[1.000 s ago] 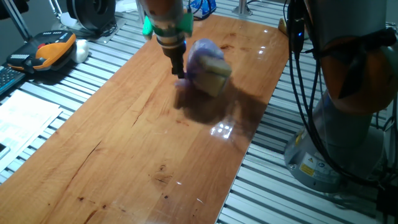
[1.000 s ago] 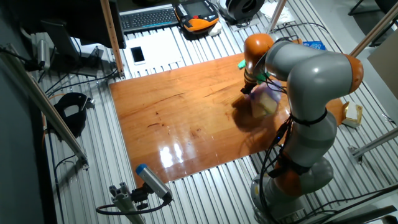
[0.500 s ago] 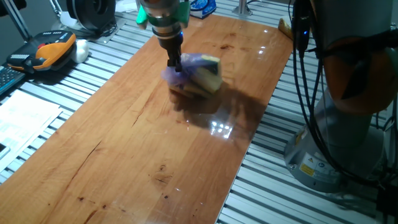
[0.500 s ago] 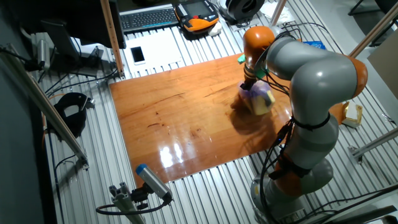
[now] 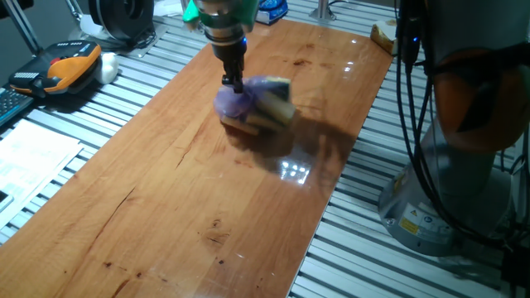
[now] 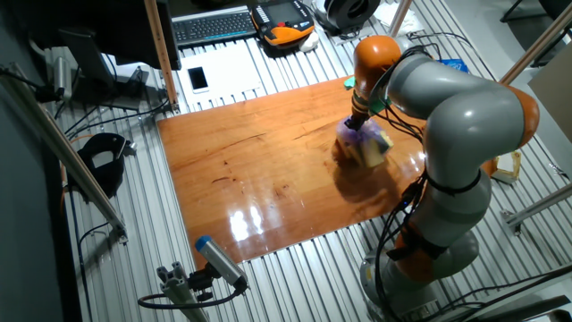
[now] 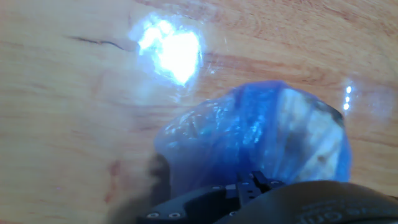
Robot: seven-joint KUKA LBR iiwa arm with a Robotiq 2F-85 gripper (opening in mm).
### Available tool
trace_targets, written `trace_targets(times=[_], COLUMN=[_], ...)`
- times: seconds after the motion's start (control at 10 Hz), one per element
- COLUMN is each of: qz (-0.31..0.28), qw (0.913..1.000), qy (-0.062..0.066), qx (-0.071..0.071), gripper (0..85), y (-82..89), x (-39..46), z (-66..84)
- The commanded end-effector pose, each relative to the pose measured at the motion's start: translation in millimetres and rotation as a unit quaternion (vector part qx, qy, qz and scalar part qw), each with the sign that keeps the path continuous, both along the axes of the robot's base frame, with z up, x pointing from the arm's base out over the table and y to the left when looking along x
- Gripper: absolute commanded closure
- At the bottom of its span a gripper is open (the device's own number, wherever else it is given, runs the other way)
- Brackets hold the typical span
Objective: Pick up a bag of things
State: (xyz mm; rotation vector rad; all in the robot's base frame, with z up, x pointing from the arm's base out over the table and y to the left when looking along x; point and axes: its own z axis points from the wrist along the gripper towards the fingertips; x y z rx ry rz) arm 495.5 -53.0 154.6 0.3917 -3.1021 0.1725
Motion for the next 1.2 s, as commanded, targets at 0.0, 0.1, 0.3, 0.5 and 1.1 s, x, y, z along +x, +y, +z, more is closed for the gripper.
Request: trace_targets(times=[0.0,0.1,0.3,0.5,1.1], qz=[-0.010,-0.019,-0.026,-0.023,-0.077], qw=[0.9999,0.9998,0.9996,0.9997,0.9960], qy=[-0.001,-0.002,-0.006,-0.010,-0.044], qx=[0.005,0.007,0.006,-0.002,0.010], gripper=[85.0,85.0,85.0,85.0,85.0], y=[2.3,6.8,12.5,13.9,13.9], x=[-2.6,-3.8,-5.6,-4.3,-4.3], z=[2.5,4.8,6.7,6.1,6.1])
